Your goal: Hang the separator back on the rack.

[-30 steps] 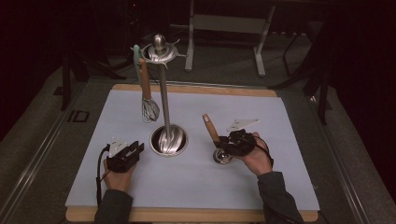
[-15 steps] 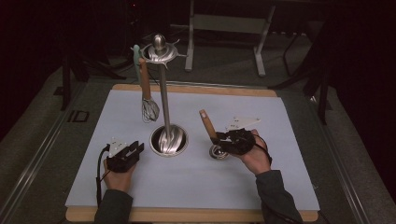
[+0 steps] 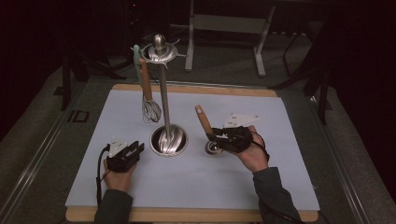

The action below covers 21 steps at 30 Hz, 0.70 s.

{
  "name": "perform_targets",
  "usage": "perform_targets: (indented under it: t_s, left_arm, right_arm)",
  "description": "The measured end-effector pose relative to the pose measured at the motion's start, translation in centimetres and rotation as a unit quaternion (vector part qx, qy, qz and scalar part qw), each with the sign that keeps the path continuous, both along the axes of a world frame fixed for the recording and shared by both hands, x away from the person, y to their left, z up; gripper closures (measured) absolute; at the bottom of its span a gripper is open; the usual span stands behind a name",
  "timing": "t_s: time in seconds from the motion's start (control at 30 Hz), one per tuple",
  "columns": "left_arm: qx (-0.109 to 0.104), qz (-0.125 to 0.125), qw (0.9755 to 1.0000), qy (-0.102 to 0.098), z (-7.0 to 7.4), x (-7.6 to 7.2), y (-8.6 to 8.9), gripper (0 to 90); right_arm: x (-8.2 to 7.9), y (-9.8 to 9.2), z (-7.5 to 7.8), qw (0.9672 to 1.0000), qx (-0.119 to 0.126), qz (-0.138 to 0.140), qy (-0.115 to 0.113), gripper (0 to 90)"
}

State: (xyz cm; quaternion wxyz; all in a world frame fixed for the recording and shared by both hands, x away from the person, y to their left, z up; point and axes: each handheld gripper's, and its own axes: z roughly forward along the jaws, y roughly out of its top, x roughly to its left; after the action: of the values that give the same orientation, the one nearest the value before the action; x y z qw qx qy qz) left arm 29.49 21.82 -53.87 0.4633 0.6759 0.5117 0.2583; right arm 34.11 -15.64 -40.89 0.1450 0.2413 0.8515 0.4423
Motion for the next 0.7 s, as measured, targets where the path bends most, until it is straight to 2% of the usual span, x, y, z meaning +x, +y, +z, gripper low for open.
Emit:
perform_targets:
  t_s: [0.7]
  left_arm:
    - [0.003, -0.001, 1.0000, 0.001, 0.0, 0.0, 0.0, 69.6]
  right_arm:
    - [-0.9, 1.0, 1.9, 0.9995, 0.004, 0.014, -0.029, 71.3]
